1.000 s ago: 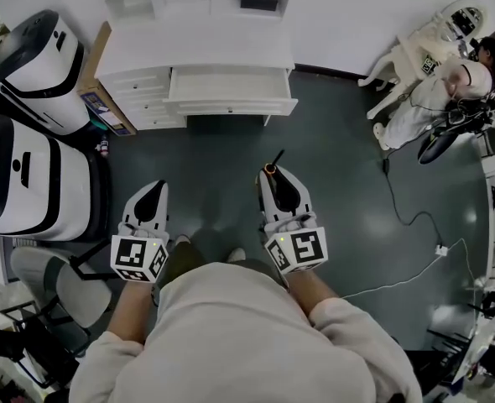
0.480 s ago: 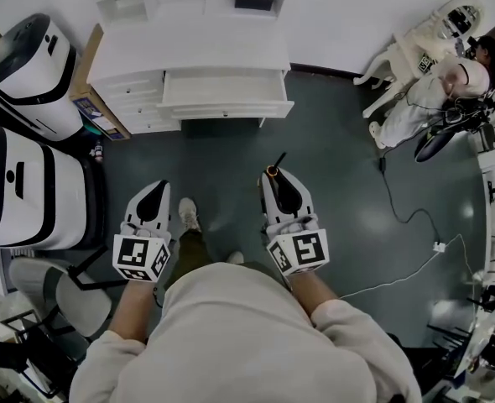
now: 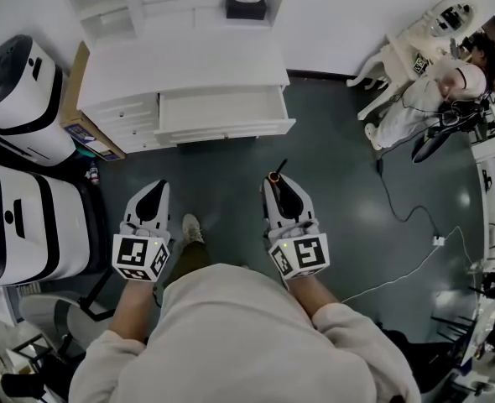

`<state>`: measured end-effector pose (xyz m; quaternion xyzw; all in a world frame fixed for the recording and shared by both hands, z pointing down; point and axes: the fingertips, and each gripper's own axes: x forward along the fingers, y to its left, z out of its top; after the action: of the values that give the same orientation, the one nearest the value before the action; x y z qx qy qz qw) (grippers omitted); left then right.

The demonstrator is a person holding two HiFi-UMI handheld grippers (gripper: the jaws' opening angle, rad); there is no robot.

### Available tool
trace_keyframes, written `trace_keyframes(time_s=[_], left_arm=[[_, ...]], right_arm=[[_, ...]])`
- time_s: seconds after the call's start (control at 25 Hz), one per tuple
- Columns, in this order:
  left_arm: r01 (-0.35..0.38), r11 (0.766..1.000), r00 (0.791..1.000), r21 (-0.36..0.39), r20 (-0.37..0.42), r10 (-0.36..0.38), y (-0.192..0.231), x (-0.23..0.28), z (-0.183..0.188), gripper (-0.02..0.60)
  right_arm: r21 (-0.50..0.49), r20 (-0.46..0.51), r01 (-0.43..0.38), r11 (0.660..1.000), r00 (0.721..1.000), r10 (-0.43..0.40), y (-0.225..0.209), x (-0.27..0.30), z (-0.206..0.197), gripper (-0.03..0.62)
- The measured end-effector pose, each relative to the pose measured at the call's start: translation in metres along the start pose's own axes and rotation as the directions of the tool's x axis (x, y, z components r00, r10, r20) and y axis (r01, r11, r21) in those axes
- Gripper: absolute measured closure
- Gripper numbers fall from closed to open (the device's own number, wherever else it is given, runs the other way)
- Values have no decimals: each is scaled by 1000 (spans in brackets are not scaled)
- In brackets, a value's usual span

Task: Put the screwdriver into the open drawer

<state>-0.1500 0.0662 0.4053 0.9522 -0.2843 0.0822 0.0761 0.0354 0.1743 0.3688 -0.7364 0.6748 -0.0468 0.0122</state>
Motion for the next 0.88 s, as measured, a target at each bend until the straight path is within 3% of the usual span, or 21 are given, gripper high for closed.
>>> trace_keyframes(time_s=[0.64, 0.88], left_arm=[[132, 991, 991, 20, -20, -131, 86, 97, 36, 577], [131, 991, 991, 15, -24, -131, 111, 116, 38, 577]], right_arm=[[-12, -5, 138, 990, 990, -138, -22, 115, 16, 517], [-20, -6, 155, 988, 988, -155, -29, 147, 16, 517]])
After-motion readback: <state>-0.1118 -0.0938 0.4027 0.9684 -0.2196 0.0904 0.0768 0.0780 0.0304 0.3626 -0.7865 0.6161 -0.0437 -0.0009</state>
